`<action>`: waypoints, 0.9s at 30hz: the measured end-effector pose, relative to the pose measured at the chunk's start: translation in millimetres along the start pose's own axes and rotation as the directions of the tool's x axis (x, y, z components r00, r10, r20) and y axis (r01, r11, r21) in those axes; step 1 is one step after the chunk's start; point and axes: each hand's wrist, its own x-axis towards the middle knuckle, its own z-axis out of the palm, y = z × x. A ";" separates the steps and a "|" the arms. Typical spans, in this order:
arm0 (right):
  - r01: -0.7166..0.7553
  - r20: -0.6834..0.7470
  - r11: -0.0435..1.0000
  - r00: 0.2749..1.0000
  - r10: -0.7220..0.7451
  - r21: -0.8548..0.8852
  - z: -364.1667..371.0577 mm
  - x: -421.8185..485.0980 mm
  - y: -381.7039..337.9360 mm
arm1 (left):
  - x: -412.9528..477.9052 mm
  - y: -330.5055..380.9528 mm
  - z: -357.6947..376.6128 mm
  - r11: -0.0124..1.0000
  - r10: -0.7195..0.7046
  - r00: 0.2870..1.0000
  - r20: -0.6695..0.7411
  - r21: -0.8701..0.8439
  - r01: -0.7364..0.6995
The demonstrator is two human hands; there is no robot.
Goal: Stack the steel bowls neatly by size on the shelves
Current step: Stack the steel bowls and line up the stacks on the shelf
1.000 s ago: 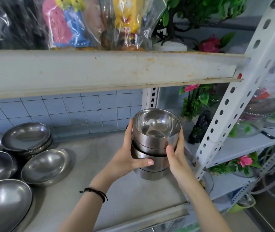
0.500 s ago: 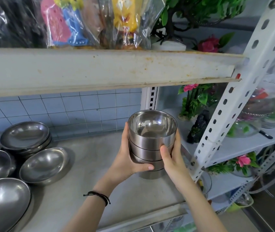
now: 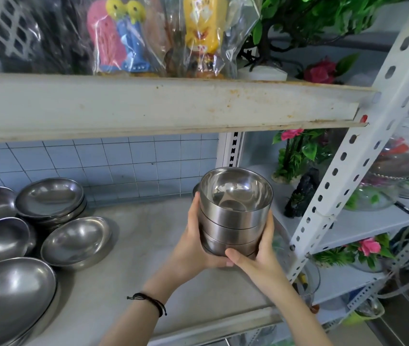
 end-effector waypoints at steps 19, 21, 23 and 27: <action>0.226 0.031 0.972 0.974 -0.224 -0.063 18.0 100.1 -62.6 | 64.9 63.7 -72.4 0.993 0.053 0.989 -0.137 0.108 -0.039; 0.226 0.027 0.972 0.974 -0.224 -0.068 15.5 114.2 -63.6 | 77.1 66.2 -75.2 0.993 0.048 0.991 -0.124 0.111 -0.034; 0.217 0.028 0.972 0.976 -0.215 -0.088 14.4 128.1 -61.2 | 89.9 62.3 -76.3 0.995 0.033 0.992 -0.121 0.095 -0.021; 0.176 0.030 0.978 0.984 -0.173 -0.112 12.4 144.5 -44.0 | 106.7 42.4 -71.9 0.997 -0.012 0.992 -0.122 0.069 0.020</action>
